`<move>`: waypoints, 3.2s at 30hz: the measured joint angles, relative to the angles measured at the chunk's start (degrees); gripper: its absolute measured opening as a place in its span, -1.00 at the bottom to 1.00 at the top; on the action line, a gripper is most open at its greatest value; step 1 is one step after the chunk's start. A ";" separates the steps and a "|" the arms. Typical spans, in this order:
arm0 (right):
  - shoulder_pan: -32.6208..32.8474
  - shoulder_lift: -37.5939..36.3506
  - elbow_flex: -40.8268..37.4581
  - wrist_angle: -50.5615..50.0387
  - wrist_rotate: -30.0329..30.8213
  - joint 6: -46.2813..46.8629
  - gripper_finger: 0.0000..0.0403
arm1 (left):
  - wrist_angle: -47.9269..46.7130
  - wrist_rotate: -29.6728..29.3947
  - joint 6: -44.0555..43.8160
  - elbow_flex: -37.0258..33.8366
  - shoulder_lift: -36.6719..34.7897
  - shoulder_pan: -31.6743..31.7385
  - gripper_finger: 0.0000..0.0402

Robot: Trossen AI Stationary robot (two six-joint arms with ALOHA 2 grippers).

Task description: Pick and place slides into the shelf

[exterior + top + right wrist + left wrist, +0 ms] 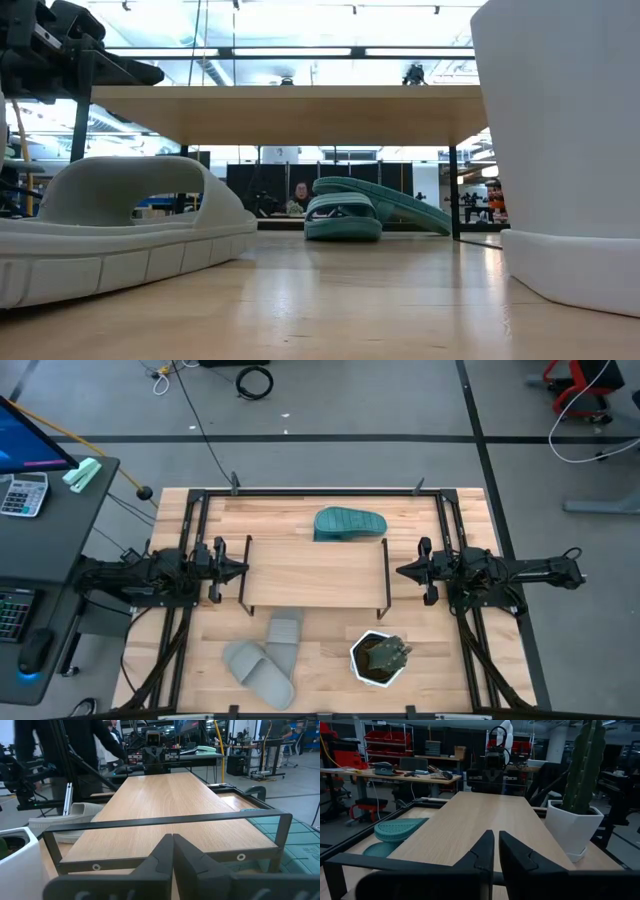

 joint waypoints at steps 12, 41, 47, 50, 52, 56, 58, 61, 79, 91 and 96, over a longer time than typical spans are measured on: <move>0.01 0.00 0.01 0.00 0.00 0.01 -0.93 | 0.02 0.00 -0.01 0.00 0.00 0.00 -0.83; 0.02 0.01 0.01 -0.01 0.00 0.01 -0.93 | 0.00 0.00 0.00 -0.01 0.00 0.02 -0.86; 0.01 0.01 0.00 -0.01 0.00 0.01 -0.93 | 0.01 0.00 0.00 0.00 0.00 0.02 -0.88; 0.02 0.00 0.00 -0.02 0.00 0.00 -0.93 | 0.00 0.01 0.02 0.00 0.00 0.02 -0.86; 0.00 0.02 0.00 -0.02 0.00 0.01 -0.93 | 0.02 0.00 0.00 -0.02 0.00 0.02 -0.84; 0.01 0.00 0.01 0.00 0.00 0.00 -0.93 | 0.01 0.00 0.00 0.00 0.00 0.02 -0.82; 0.00 0.02 0.00 -0.01 0.00 0.00 -0.93 | 0.02 0.00 0.02 0.00 0.00 0.02 -0.83; 0.02 0.02 0.00 0.00 0.00 0.00 -0.93 | 0.02 0.00 0.00 -0.02 0.00 0.02 -0.86; 0.00 0.00 0.00 -0.02 0.00 0.02 -0.93 | 0.00 0.00 1.16 -0.02 0.00 0.02 -0.83; 0.00 0.00 0.00 -0.01 0.00 0.00 -0.93 | 0.06 0.02 -3.44 -0.02 0.00 0.02 -0.86; 0.00 0.00 0.02 -0.02 0.00 0.02 -0.93 | 0.16 0.02 -10.00 -0.02 0.00 0.02 -0.82</move>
